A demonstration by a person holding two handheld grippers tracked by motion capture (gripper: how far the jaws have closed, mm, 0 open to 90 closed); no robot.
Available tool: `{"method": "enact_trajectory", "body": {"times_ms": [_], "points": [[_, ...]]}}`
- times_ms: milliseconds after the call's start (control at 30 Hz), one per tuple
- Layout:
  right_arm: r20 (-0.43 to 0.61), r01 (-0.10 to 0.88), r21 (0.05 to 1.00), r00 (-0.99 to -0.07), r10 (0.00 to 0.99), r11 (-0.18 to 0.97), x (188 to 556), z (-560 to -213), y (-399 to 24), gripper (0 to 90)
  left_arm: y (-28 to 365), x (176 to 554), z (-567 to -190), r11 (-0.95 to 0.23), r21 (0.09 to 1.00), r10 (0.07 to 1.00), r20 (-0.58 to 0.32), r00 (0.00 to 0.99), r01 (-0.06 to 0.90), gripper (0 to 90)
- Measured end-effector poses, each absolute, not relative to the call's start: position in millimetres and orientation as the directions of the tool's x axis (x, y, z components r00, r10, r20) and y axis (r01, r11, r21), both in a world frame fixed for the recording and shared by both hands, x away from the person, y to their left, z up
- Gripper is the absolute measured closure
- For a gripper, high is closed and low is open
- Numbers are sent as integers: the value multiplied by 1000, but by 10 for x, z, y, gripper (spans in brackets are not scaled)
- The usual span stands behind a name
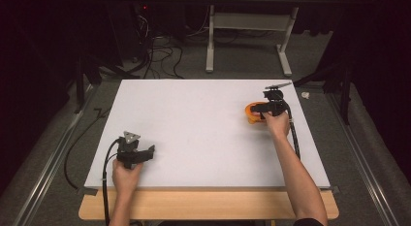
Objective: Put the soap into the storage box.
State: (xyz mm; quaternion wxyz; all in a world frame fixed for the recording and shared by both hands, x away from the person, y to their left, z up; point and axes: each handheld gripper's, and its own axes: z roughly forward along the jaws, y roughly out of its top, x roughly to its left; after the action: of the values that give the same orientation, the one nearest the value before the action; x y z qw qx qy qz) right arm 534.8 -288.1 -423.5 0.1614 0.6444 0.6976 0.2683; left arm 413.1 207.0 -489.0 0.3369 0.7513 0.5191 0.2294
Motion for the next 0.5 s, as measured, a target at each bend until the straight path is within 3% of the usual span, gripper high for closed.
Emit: {"method": "enact_trajectory", "body": {"times_ms": [500], "points": [[127, 764, 644, -156, 980, 39, 5190, -4098, -2960, 152, 2070, 4131, -4890, -234, 745, 935, -5, 356, 625, 225]]}}
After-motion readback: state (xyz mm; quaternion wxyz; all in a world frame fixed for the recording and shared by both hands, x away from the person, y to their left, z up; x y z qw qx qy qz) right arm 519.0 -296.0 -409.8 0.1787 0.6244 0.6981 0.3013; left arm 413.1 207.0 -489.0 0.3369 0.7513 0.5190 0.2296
